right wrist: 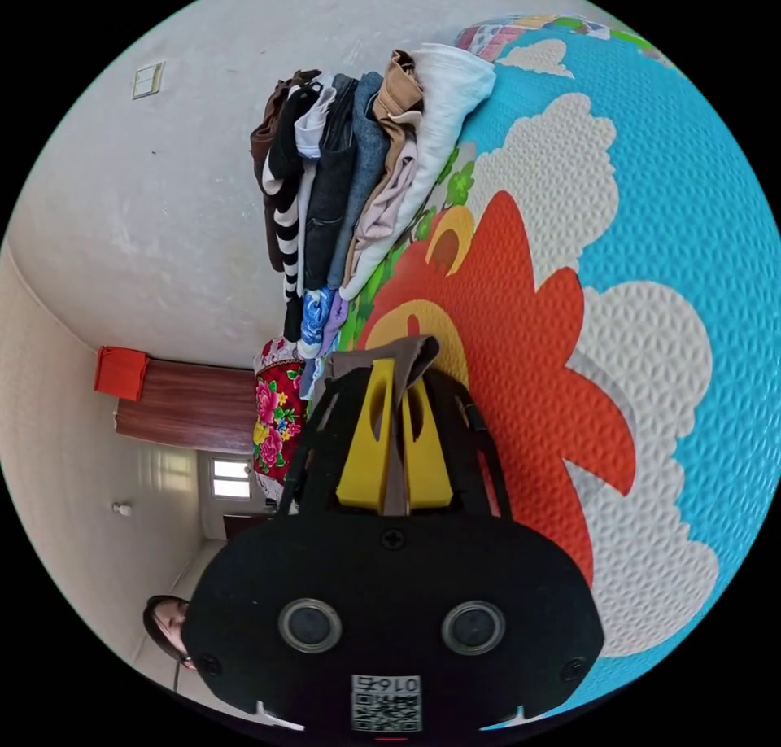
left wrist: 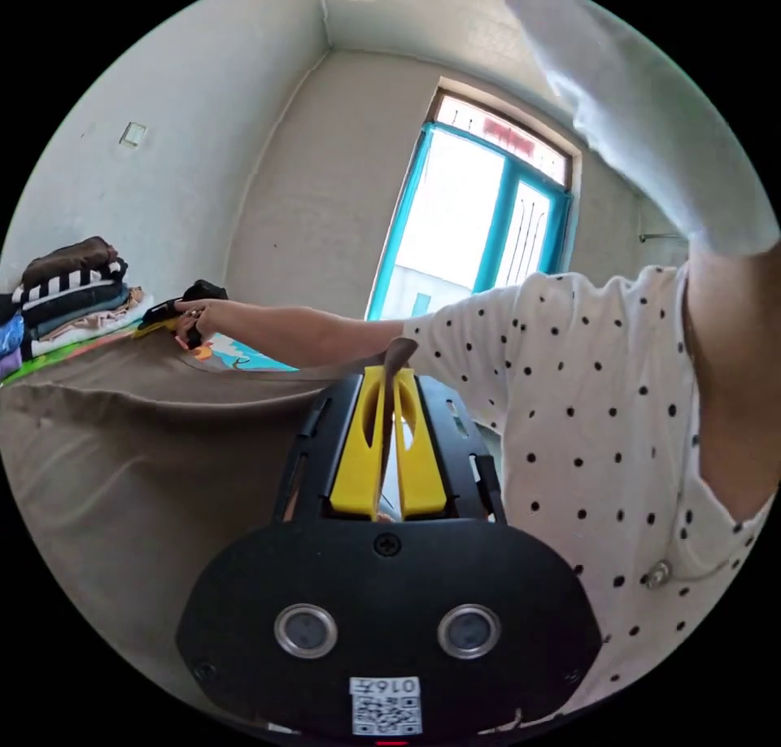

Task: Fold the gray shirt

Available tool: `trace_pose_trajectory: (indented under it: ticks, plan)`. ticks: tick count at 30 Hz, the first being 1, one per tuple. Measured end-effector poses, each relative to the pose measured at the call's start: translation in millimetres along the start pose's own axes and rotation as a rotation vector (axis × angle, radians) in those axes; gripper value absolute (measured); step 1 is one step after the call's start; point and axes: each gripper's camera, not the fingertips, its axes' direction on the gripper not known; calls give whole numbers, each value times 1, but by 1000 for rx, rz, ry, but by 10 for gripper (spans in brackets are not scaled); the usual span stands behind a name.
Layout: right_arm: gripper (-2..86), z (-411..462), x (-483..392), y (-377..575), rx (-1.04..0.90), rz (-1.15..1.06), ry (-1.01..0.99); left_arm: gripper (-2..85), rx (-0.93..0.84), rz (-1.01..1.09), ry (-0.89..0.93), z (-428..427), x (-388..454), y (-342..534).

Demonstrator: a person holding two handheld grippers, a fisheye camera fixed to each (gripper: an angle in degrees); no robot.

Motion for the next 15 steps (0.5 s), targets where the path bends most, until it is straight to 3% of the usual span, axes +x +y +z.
trace_pose_trajectory:
  ticks: [6,11,15]
  plan:
    - [-2,-5,-90,-41,-53,-83,138,-10,189,-67,-197,-157,2,-19]
    - [-2,0,-183,-77,-103,-144,282,-10,208,-96,-290,-217,15,-27]
    - [-2,2,-244,-96,-113,-157,327,-10,237,-142,-149,-231,15,-33]
